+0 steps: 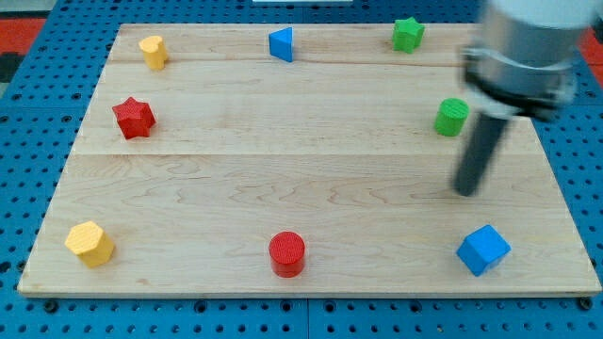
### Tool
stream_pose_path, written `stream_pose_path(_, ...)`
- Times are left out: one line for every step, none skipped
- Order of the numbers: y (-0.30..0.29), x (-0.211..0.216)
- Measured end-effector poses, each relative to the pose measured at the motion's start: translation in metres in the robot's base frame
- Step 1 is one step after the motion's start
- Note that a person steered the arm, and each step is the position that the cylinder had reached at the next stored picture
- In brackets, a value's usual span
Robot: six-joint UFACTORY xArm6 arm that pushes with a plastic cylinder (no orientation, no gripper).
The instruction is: Move the blue cube vertically bottom of the blue triangle
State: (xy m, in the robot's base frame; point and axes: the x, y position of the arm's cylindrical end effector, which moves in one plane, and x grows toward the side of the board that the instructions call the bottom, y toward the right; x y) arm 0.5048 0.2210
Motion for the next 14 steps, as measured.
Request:
stream_pose_path(0.054,0.081)
stream_pose_path(0.0,0.093)
stream_pose_path(-0.063,0.071)
stream_pose_path(-0.111,0.042)
stream_pose_path(-0.147,0.004)
stream_pose_path(-0.147,0.008)
stream_pose_path(-0.138,0.01)
stream_pose_path(-0.175,-0.027)
stream_pose_path(-0.196,-0.037)
stream_pose_path(-0.189,-0.024)
stream_pose_path(-0.197,-0.024)
stream_pose_path(-0.218,-0.043)
stream_pose_path(-0.24,-0.076)
stream_pose_path(-0.27,-0.111)
